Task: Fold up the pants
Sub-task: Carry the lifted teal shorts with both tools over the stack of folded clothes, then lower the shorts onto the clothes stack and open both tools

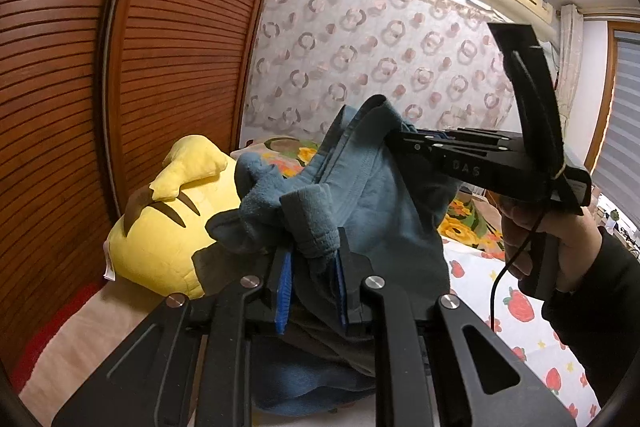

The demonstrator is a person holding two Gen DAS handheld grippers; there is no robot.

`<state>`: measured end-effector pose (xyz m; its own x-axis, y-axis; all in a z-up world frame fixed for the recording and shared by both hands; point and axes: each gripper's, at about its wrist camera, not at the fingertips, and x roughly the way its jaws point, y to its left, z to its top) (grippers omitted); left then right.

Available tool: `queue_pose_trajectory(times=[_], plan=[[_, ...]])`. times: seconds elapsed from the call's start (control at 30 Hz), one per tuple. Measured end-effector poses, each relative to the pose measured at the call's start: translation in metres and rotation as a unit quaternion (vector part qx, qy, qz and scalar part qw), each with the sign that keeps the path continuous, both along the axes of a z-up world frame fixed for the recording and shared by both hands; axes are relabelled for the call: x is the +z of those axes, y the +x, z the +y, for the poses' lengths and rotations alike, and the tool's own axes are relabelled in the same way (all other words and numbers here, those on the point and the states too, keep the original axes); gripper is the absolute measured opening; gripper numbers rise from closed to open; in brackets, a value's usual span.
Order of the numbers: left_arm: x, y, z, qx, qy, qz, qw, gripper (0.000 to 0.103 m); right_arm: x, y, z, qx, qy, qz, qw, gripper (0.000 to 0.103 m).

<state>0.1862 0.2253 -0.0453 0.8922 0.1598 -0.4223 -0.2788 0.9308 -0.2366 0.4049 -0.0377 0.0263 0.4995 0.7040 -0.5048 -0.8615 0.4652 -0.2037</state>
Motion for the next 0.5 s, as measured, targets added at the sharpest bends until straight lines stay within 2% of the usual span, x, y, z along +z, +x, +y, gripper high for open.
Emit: queue_pose_trajectory(times=[0.43, 0.5], plan=[[-0.009, 0.001, 0.002, -0.004, 0.002, 0.011, 0.9999, 0.019, 0.003, 0.013, 0.021, 0.001, -0.021, 0.032, 0.999, 0.01], [-0.009, 0.0, 0.003, -0.003, -0.004, 0.01, 0.9999, 0.019, 0.006, 0.015, 0.02, -0.005, -0.019, 0.04, 0.999, 0.031]])
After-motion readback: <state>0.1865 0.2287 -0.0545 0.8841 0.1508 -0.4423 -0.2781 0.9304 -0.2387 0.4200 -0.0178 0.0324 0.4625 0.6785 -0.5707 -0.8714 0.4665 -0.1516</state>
